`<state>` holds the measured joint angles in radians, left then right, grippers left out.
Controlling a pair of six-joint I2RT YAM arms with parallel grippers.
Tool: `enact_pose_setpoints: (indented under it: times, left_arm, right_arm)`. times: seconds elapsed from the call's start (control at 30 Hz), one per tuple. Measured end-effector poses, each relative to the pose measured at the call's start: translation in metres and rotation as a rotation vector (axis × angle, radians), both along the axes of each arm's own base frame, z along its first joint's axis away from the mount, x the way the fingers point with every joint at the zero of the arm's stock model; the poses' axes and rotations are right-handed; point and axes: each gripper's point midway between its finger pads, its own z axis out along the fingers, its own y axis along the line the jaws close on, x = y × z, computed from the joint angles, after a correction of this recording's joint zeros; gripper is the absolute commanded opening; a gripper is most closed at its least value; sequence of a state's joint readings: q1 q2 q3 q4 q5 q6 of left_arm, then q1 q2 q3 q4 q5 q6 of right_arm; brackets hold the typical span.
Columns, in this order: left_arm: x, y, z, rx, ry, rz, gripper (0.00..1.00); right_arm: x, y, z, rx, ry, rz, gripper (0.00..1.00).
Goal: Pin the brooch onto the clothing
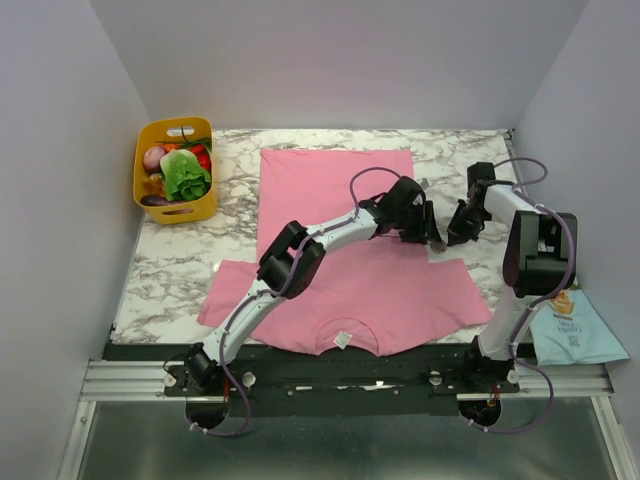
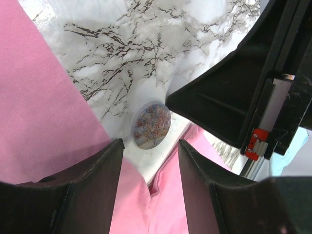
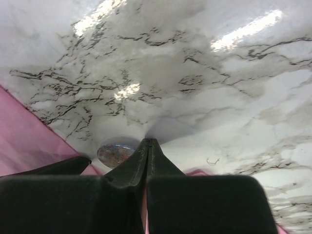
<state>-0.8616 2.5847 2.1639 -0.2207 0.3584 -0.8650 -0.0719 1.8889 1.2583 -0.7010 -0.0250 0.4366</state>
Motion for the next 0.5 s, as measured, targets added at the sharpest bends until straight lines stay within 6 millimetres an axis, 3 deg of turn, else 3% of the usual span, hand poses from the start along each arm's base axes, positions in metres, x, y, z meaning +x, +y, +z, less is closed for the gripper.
enact_pose_setpoints:
  times: [0.5]
  left_arm:
    - [-0.006,-0.004,-0.004,0.008,-0.008,-0.025,0.49]
  right_arm:
    - [0.001,0.021,0.001,0.05,-0.002,0.038,0.08]
